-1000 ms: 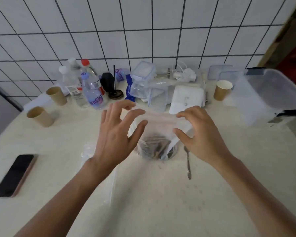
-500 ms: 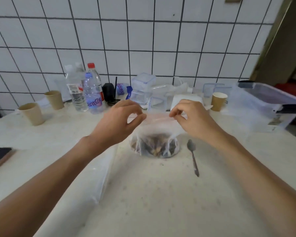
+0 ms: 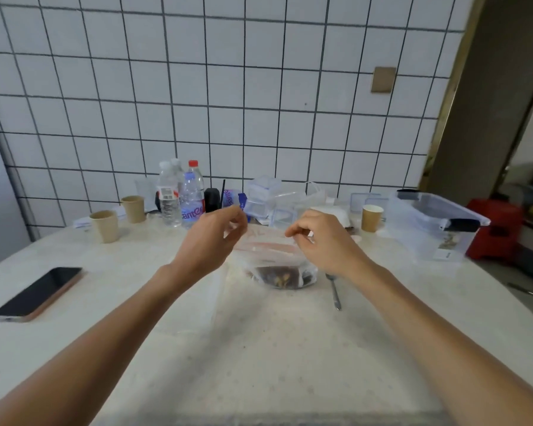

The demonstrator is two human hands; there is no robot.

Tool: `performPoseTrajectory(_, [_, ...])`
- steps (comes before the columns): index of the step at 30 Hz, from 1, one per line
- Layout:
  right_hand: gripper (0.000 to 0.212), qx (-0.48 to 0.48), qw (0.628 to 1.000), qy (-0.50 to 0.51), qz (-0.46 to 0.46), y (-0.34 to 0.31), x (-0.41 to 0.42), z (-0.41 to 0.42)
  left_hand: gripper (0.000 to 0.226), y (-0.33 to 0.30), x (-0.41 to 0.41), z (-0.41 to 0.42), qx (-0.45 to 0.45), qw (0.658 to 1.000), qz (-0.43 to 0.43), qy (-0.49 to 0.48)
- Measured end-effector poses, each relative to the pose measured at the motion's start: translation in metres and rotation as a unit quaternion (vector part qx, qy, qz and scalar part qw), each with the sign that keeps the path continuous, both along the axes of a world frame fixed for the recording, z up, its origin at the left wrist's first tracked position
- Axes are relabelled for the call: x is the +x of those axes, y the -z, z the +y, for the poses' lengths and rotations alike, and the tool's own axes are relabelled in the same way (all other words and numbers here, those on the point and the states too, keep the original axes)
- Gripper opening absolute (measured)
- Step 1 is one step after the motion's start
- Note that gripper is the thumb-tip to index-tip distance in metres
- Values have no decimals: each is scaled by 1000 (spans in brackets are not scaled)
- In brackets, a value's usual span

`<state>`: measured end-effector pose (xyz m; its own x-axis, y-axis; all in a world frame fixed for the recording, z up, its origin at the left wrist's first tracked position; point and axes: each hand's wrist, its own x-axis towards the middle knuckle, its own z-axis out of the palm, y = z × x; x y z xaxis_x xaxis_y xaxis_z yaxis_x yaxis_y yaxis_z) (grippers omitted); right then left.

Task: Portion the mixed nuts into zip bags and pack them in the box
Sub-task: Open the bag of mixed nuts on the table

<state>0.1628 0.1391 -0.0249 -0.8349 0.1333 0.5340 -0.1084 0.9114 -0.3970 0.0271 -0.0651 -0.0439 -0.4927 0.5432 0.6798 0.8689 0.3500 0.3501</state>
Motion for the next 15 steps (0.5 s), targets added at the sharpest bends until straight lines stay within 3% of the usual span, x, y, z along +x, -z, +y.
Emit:
performPoseTrajectory(3, [17,14,1000,21,-15,1,-3,7,20,-2,-6,5,-30,999,14,-8])
performPoseTrajectory(6, [20,109,989,74,-60,-3,-7,19,21,-4,-16,11,-63,997,26,-26])
performPoseTrajectory(11, [47,143,977,113,-107,-2,-8,47,28,5,-35,12,-60,993,12,-105])
performPoseTrajectory(13, [60,107,984,105,-101,3,-8,56,33,5,-41,14,-65,983,-31,-171])
performPoseTrajectory(15, [56,84,990,97,-65,11,-8,65,34,3,-47,18,-73,972,-137,-175])
